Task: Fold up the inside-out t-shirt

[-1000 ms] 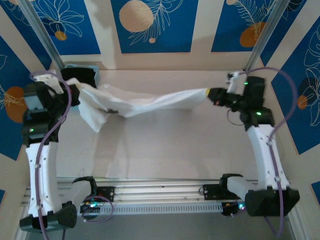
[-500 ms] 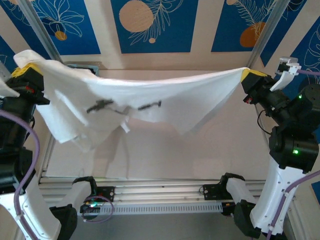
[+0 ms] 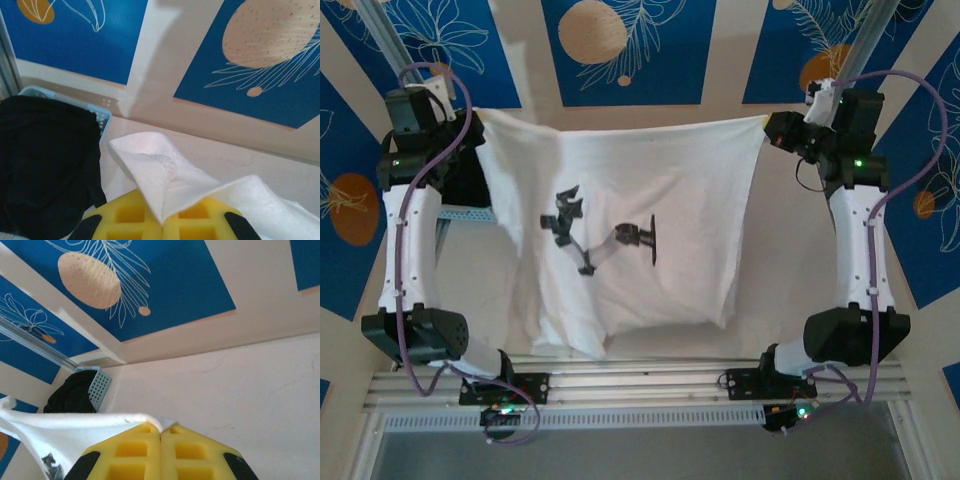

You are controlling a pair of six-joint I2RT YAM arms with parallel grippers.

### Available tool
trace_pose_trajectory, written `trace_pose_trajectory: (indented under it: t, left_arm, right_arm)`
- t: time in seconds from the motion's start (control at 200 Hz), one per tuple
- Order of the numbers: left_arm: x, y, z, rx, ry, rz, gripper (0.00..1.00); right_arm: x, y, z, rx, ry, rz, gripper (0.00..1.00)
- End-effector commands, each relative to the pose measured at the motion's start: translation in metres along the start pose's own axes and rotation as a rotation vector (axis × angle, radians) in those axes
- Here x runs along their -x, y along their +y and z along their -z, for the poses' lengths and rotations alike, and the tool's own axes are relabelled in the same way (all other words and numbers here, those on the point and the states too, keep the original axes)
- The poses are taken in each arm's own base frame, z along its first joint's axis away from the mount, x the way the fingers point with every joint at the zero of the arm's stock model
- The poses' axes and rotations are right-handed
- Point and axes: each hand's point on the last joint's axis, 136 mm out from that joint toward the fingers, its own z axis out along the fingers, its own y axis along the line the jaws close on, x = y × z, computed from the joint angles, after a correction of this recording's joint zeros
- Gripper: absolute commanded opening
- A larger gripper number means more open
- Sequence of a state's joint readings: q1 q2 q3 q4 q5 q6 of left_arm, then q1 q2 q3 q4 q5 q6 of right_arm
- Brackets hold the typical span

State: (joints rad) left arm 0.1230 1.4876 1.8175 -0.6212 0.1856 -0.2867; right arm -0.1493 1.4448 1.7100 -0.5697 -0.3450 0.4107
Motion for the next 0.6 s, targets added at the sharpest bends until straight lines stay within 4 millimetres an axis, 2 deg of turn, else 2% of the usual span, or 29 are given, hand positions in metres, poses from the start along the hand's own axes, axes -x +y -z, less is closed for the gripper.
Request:
trace_pose_trajectory:
  t: [0.0, 0.12, 0.245, 0.505, 0.595]
  left_arm:
    - [0.086, -0.045, 0.084, -0.105, -0.314, -0.05, 0.0]
    - [0.096, -0.058, 0.127, -0.133, -0.395, -0.062, 0.0]
    - [0.098, -0.071, 0.179, -0.164, -0.487, -0.079, 0.0]
    - [0.1, -0.1, 0.291, -0.237, -0.687, -0.131, 0.0]
    - [0.101, -0.107, 0.319, -0.259, -0.751, -0.139, 0.0]
  right_arm:
    - [0.048, 0.047, 0.045, 0.034, -0.177, 0.155, 0.0]
    - [0.052, 0.061, 0.071, 0.024, -0.222, 0.197, 0.0]
    - [0.051, 0.077, 0.108, 0.002, -0.286, 0.237, 0.0]
    - [0.041, 0.125, 0.201, -0.036, -0.46, 0.347, 0.0]
    - [0.04, 0.139, 0.229, -0.059, -0.519, 0.389, 0.0]
